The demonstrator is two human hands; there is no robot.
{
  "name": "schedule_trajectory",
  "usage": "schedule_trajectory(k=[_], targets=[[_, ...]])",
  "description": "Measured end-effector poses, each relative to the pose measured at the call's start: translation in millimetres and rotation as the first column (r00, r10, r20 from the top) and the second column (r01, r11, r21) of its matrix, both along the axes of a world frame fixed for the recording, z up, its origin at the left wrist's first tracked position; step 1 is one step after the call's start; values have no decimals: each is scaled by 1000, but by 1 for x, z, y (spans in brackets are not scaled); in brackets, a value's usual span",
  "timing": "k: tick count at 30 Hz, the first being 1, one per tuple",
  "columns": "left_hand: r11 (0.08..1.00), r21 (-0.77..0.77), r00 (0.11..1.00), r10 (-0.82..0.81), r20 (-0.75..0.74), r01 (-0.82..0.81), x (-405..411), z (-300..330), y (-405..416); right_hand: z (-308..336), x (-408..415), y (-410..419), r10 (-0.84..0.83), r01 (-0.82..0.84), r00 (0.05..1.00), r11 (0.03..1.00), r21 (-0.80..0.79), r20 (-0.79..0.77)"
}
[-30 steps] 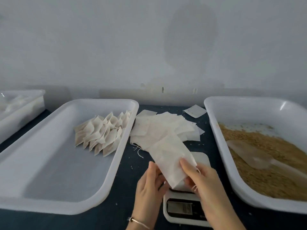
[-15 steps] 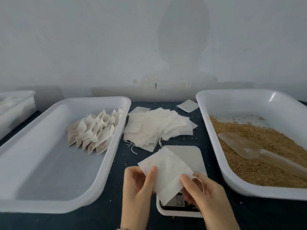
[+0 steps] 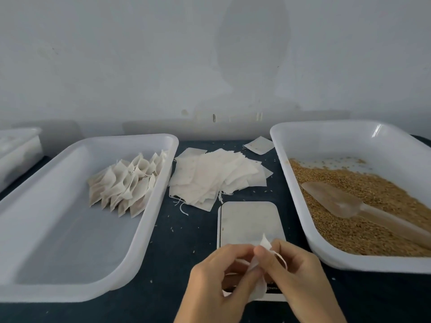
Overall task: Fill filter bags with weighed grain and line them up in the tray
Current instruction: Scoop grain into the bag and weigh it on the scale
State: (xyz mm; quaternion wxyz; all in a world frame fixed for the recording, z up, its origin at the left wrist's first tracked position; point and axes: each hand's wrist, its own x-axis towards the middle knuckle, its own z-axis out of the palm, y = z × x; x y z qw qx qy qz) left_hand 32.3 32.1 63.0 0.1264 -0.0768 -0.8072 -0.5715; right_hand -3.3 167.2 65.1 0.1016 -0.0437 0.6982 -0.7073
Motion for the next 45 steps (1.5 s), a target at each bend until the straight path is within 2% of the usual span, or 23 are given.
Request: schedule_trajectory(k=[4, 8, 10, 13, 16, 21, 24, 28, 32, 35, 41, 45], targets=[[969, -216, 987, 91, -134, -119, 3, -1, -1, 1, 1, 1, -29, 39, 994, 995, 91, -105], [929, -260, 945, 196, -261, -265, 0, 0, -1, 5, 5, -1, 48, -19, 988, 980, 196, -145], [886, -310, 915, 245, -320, -345, -1, 2, 1, 2, 7, -2, 2, 56, 981, 955, 292, -195], [809, -421, 871, 212, -442, -411, 0, 1, 9, -1, 10, -6, -86, 184, 962, 905, 384, -258], [800, -424, 827, 152, -541, -424, 3, -3, 17, 0, 8, -7, -50, 119, 983, 911, 394, -179], [737, -544, 833, 47, -551, -401, 4, -2, 15, 0, 2, 6, -8, 115, 979, 845, 523, -202], [741, -594, 881, -5, -473, -315, 2, -5, 11, 5, 1, 13, 5, 98, 978, 872, 480, -209], [657, -702, 912, -53, -406, -275, 0, -6, 10, 12, 0, 15, 84, 27, 971, 891, 452, -225], [633, -694, 902, 17, -431, -343, -3, -14, 14, 14, 5, 9, 149, -62, 970, 915, 399, -190], [694, -628, 901, 67, -429, -351, -4, -20, 14, 13, 7, 6, 170, -87, 971, 906, 414, -167], [678, -653, 909, 54, -412, -337, -5, -26, 5, 15, 8, 8, 155, -40, 966, 882, 470, -209], [680, -616, 883, 102, -458, -398, -5, -21, 10, 17, 9, 10, 126, -3, 959, 901, 433, -255]])
